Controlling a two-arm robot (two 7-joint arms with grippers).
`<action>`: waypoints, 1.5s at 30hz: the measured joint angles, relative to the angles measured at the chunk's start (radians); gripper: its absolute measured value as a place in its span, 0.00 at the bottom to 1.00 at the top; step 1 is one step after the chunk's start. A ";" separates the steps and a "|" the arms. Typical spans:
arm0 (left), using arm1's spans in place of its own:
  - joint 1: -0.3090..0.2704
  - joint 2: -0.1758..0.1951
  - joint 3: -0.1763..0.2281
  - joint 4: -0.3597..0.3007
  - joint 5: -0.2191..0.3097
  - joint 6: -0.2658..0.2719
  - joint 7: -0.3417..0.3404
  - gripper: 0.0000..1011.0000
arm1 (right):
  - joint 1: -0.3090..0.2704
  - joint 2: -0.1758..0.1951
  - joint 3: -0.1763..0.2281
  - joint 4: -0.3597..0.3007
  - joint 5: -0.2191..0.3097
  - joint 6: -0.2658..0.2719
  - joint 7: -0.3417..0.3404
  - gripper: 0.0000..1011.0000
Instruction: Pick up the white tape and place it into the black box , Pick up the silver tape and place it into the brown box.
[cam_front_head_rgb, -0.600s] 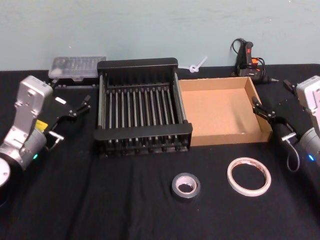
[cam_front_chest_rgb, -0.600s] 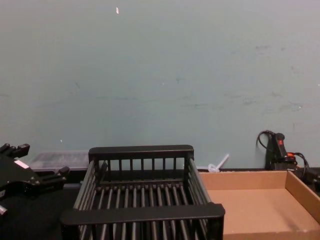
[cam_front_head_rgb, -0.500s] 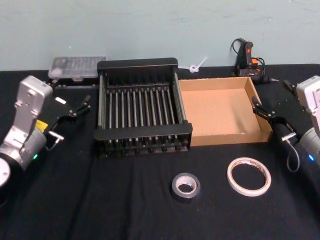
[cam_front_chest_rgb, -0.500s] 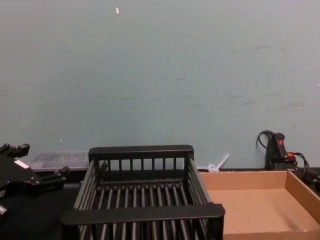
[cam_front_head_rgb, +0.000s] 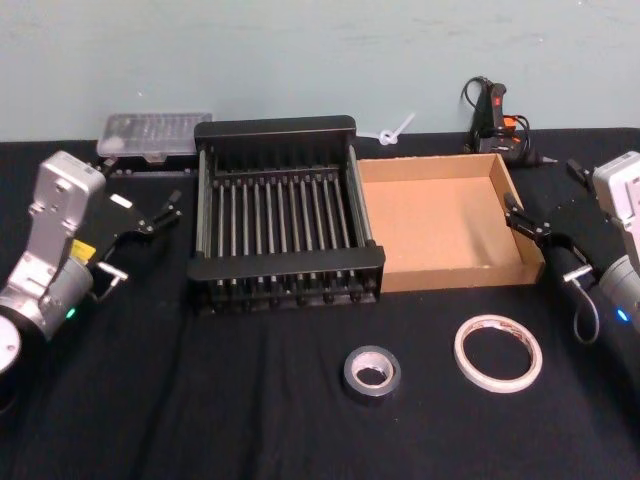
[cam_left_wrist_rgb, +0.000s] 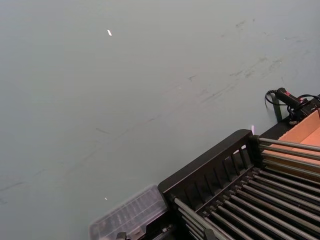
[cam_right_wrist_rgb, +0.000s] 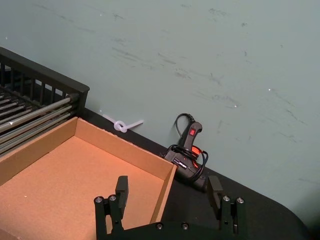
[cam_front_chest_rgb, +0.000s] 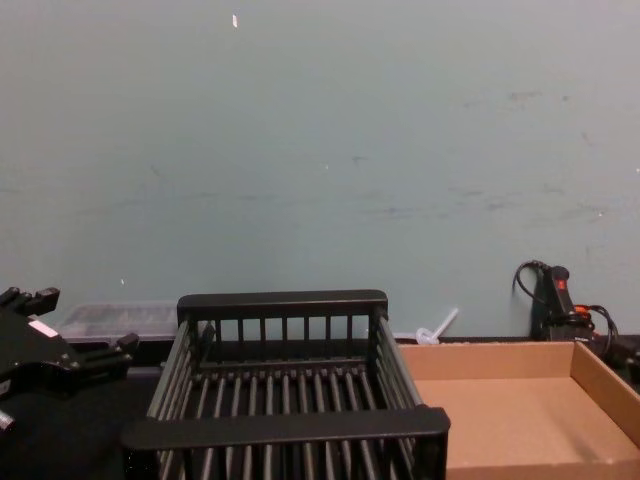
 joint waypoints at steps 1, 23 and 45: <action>0.000 0.000 0.000 0.000 0.000 0.000 0.000 0.99 | 0.000 0.000 0.000 0.000 0.000 0.000 0.000 0.99; 0.000 0.000 0.000 0.000 0.000 0.000 0.000 0.99 | 0.000 0.000 0.000 0.000 0.000 0.000 0.000 0.99; 0.000 0.000 0.000 0.000 0.000 0.000 0.000 0.99 | -0.171 0.081 0.132 -0.203 0.109 0.075 0.075 0.99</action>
